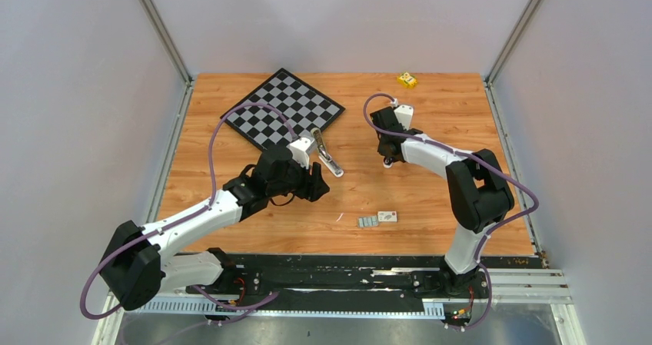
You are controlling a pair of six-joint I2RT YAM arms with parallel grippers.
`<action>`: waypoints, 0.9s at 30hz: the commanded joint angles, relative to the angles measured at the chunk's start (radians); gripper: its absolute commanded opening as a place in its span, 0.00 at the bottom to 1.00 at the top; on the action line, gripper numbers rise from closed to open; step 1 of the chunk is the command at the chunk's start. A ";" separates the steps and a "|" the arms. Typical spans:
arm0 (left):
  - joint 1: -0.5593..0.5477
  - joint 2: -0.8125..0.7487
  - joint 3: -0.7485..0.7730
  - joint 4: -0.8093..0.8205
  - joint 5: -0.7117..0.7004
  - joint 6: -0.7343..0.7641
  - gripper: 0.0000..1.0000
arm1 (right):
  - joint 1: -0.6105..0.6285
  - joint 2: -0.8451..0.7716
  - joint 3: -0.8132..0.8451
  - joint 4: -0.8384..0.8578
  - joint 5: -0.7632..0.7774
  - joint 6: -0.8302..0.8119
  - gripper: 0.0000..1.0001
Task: Load the staples into the stapler
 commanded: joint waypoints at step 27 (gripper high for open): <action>0.008 0.008 -0.008 0.014 0.013 -0.002 0.57 | -0.015 0.014 -0.031 -0.013 0.038 0.011 0.18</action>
